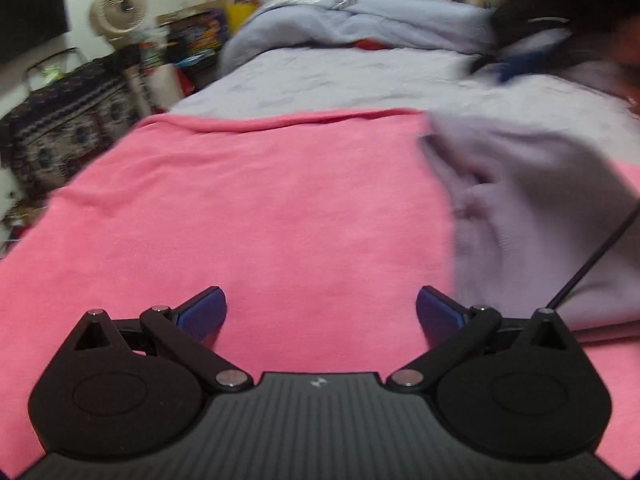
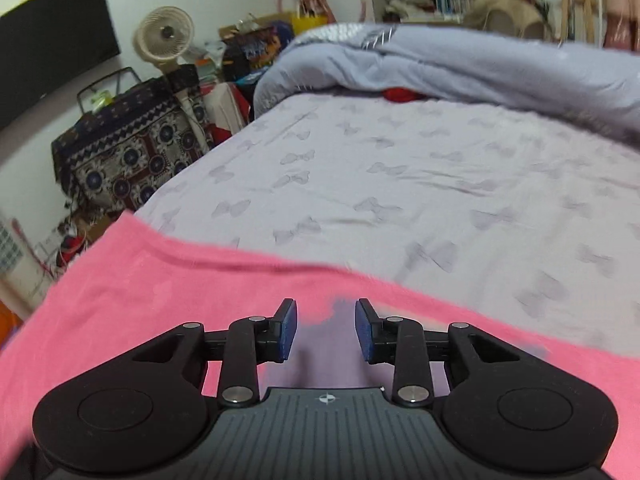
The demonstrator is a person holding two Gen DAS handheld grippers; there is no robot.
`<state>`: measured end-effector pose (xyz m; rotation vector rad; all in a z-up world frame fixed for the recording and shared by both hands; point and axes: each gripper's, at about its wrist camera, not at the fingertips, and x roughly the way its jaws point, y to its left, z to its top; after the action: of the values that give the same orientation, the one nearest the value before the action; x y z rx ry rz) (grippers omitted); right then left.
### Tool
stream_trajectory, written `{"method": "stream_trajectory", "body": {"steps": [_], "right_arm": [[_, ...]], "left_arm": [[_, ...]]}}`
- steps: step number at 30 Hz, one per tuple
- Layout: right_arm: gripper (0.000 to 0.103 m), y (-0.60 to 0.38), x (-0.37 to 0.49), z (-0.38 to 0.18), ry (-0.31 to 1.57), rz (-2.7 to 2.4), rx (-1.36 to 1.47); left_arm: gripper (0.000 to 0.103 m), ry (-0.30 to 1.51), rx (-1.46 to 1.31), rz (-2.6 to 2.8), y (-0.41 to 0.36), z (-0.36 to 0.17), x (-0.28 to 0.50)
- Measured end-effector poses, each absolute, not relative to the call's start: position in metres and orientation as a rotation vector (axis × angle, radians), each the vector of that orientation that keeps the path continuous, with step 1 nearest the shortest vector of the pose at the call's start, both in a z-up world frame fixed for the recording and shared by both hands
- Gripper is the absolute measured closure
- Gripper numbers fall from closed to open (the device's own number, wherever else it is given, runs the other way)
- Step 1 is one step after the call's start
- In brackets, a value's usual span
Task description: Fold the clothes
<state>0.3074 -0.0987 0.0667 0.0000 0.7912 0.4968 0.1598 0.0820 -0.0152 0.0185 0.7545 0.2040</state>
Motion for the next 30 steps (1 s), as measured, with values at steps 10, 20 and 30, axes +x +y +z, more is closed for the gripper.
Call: {"method": "stream_trajectory", "body": {"steps": [10, 20, 30], "right_arm": [[0.054, -0.095, 0.186, 0.016, 0.821, 0.519, -0.361], [0.062, -0.159, 0.180, 0.055, 0.847, 0.508, -0.067], [0.060, -0.136, 0.161, 0.028, 0.765, 0.462, -0.515]], "left_arm": [[0.003, 0.524, -0.006, 0.021, 0.073, 0.046, 0.171], [0.000, 0.688, 0.223, -0.034, 0.022, -0.011, 0.191], [0.000, 0.721, 0.171, -0.031, 0.039, -0.008, 0.183]]}}
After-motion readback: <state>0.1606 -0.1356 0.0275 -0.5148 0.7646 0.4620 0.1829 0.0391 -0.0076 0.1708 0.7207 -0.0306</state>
